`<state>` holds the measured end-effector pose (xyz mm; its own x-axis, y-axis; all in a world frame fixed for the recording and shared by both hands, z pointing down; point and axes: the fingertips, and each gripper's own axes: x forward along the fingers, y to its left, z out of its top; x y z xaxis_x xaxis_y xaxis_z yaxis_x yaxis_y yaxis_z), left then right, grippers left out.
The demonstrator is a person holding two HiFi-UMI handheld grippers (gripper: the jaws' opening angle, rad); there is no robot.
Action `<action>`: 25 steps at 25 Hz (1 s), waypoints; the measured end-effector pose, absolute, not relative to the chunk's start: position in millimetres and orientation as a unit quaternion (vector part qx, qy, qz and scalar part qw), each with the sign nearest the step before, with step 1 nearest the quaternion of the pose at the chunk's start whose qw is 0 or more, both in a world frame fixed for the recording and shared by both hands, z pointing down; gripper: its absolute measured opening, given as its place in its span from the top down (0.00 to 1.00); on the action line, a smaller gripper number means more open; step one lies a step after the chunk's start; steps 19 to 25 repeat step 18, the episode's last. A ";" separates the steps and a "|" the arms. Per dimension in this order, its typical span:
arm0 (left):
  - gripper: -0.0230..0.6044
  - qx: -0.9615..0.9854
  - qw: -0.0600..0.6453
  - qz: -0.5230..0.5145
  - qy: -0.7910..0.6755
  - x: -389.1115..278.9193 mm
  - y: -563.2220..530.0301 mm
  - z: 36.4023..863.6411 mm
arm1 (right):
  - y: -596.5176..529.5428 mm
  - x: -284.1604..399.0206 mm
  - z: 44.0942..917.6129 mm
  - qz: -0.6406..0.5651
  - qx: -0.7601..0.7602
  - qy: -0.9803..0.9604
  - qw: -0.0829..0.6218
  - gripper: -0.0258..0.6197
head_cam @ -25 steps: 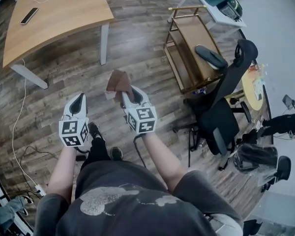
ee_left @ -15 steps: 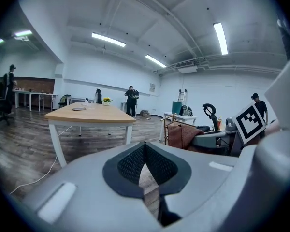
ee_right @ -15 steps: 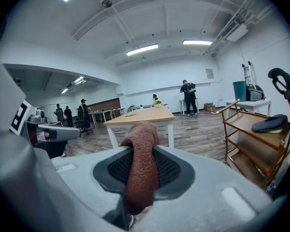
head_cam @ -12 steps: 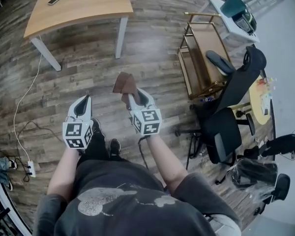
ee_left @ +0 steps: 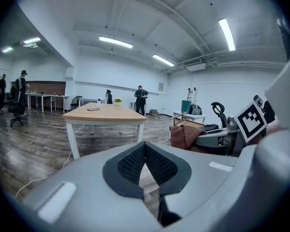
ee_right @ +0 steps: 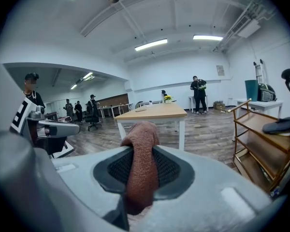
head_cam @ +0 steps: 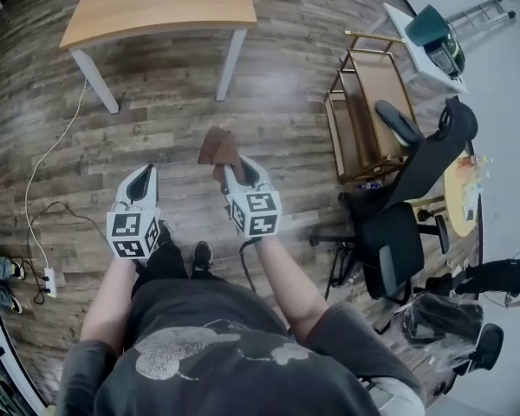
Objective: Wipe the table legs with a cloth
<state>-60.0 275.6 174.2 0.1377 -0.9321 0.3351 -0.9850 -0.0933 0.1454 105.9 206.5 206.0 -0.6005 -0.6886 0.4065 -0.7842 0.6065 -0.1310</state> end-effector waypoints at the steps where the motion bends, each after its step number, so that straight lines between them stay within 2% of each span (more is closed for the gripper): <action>1: 0.93 0.734 0.168 0.077 -0.653 -61.9 276.0 174.3 | 207.5 104.4 205.7 0.148 0.416 -0.883 0.160 0.84; 25: 0.93 0.734 0.170 0.076 -0.653 -53.2 288.6 174.4 | 216.1 120.1 204.5 0.149 0.417 -0.882 0.159 0.84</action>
